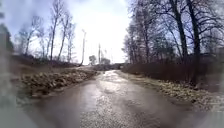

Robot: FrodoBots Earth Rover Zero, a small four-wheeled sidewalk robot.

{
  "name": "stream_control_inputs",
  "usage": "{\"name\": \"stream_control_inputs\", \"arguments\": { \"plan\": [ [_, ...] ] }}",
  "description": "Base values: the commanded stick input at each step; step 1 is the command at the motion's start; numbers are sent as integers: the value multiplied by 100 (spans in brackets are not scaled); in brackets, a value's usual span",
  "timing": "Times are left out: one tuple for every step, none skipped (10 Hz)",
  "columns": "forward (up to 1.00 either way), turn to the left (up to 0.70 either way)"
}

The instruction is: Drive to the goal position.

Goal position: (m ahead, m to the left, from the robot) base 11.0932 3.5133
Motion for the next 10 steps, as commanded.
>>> {"name": "stream_control_inputs", "arguments": {
  "plan": [
    [85, 0],
    [85, 0],
    [85, 0],
    [85, 0],
    [85, 0],
    [85, 0],
    [85, 0],
    [85, 0],
    [85, 0],
    [85, 0]
  ]
}}
